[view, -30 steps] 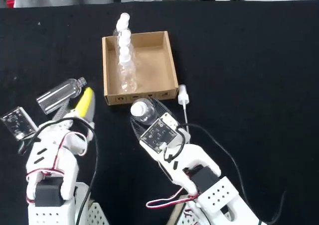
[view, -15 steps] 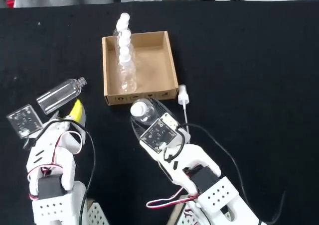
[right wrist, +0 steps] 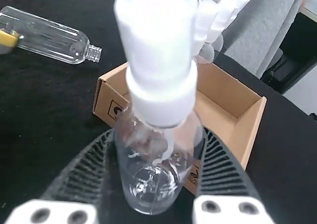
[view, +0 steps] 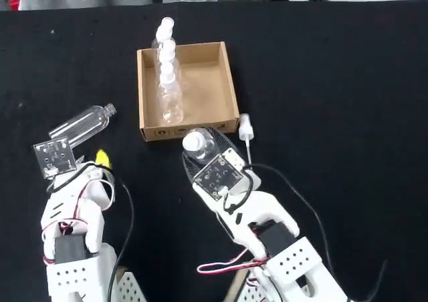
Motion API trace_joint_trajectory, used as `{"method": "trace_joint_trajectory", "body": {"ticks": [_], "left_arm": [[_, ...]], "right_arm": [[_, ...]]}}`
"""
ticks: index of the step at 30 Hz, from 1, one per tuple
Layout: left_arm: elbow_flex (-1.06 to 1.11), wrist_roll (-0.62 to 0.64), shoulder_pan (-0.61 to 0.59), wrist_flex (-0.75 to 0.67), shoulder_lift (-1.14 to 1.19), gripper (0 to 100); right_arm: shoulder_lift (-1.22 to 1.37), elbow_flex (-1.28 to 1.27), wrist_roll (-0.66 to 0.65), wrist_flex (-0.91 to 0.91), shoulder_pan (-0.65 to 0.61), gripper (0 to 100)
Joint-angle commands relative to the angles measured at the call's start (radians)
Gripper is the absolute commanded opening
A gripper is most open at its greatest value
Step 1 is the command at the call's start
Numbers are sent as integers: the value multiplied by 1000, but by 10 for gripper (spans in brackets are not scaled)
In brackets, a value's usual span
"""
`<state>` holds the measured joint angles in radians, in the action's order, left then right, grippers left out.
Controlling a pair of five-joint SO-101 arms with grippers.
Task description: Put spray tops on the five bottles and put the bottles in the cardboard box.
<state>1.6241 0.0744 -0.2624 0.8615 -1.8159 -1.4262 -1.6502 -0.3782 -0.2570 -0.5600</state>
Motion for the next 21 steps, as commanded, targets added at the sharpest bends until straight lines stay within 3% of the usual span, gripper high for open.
{"method": "trace_joint_trajectory", "body": {"ticks": [1,21], "left_arm": [[-22,-17,-2,-6,-8,51],[-13,-18,-13,-6,-8,51]], "right_arm": [[-27,5,9,23,35,120],[-16,340,94,-331,196,120]]}}
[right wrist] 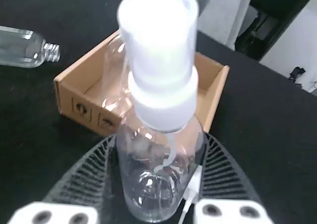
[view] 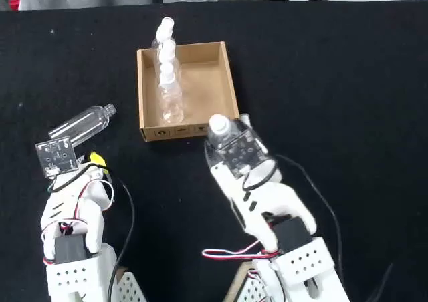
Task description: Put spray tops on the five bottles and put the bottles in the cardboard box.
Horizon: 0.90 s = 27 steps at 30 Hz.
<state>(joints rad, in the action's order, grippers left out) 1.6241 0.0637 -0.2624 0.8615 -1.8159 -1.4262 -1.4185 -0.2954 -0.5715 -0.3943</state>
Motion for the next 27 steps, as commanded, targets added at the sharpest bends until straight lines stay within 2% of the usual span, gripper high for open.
{"method": "trace_joint_trajectory", "body": {"ticks": [1,6,10,19,27], "left_arm": [[-13,-8,-13,-6,-8,51],[-13,-8,-12,-8,-8,52],[-13,-8,-12,-8,-8,52],[-13,-8,-12,-8,-8,52],[-12,-9,-13,-8,-8,52]], "right_arm": [[-16,127,11,-20,29,119],[15,226,11,-28,28,116],[154,341,11,-25,26,69],[444,581,11,-14,29,67],[618,648,11,112,29,68]]}}
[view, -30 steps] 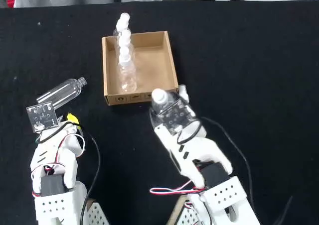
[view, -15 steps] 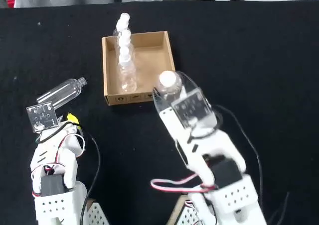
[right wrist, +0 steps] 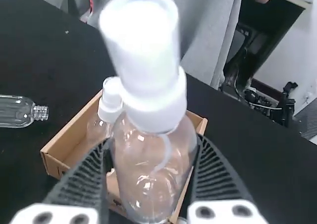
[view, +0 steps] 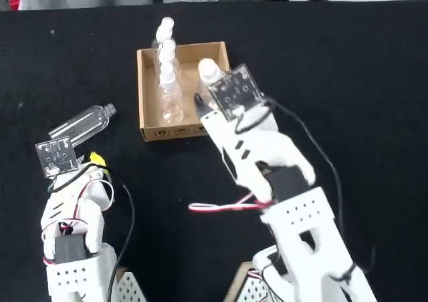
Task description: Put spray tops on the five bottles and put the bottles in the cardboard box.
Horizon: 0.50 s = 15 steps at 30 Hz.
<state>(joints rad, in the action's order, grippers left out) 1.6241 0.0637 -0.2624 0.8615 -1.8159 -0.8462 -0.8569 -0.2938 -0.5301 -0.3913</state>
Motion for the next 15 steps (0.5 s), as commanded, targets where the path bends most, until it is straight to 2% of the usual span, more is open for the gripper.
{"method": "trace_joint_trajectory", "body": {"ticks": [1,8,15], "left_arm": [[-12,-9,-13,-8,-8,52],[-12,-9,-13,-8,-8,52],[-12,-9,-13,-8,-8,51]], "right_arm": [[58,88,9,97,28,68],[229,94,71,318,29,64],[424,196,72,400,92,64]]}}
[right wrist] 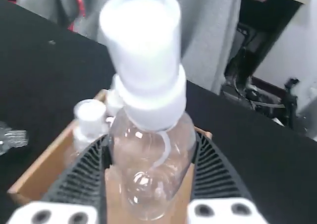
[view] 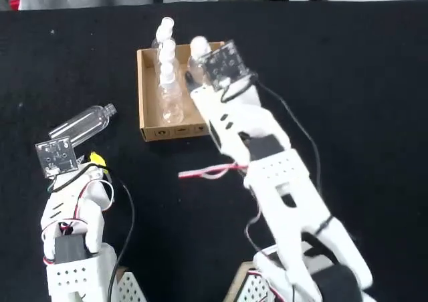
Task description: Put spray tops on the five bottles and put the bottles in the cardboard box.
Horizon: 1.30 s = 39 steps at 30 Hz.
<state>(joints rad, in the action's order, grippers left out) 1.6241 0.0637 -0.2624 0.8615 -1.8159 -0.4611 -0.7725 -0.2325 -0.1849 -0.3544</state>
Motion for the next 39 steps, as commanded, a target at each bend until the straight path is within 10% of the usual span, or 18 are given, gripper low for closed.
{"method": "trace_joint_trajectory", "body": {"ticks": [1,39], "left_arm": [[-12,-9,-13,-8,-8,51],[-12,-9,-13,-8,-8,51]], "right_arm": [[71,131,11,61,69,64],[895,736,192,63,112,68]]}}
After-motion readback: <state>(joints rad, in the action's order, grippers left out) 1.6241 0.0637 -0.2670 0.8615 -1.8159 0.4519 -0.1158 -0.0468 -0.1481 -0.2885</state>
